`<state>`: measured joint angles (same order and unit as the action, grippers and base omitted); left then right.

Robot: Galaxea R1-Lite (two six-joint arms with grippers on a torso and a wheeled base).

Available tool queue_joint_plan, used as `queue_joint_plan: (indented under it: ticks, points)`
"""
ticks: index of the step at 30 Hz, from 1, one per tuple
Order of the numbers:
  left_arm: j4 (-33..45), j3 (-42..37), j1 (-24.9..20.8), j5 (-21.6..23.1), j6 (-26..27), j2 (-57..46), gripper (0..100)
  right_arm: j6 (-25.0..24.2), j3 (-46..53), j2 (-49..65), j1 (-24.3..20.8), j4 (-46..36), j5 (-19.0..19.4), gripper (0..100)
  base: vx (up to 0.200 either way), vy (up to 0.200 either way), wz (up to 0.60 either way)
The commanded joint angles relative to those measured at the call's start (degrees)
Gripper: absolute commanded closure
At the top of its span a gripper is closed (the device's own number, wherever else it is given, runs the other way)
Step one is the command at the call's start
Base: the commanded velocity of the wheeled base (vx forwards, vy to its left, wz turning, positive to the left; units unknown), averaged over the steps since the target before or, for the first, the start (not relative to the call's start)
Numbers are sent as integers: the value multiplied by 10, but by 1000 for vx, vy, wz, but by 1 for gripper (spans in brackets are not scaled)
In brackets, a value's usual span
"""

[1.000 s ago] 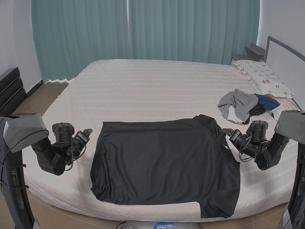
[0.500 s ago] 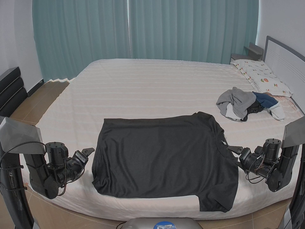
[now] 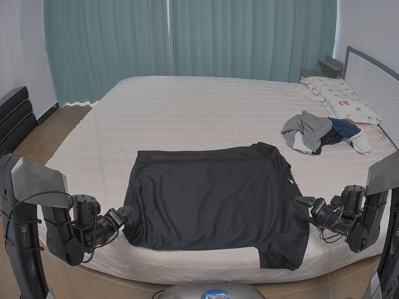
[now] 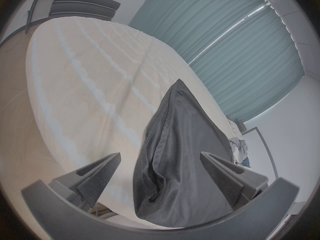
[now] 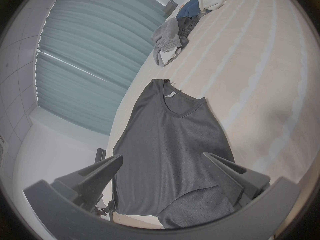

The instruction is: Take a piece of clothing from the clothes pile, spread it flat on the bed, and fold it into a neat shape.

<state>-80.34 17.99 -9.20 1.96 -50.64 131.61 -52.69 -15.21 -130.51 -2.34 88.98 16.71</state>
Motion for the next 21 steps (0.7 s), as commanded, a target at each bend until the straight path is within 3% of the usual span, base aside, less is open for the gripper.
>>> queue_joint_plan:
  ticks: [1,10,11,18,21]
  points:
    - [-1,-1,-19,-14,0,8,0,0,1,-6,-1,8,1,0,0,0,0]
    - [-4,4,-32,-27,1,13,0,2,1,-6,-1,8,-1,0,0,0,0]
    - [-4,0,-32,-28,2,13,100,2,1,-6,-1,8,-1,0,0,0,0]
    - [-5,-26,-31,-35,46,26,100,3,2,-6,-1,8,-1,0,0,0,0]
    - [-11,-30,-30,-65,48,27,100,3,3,-5,-1,8,0,0,0,0,0]
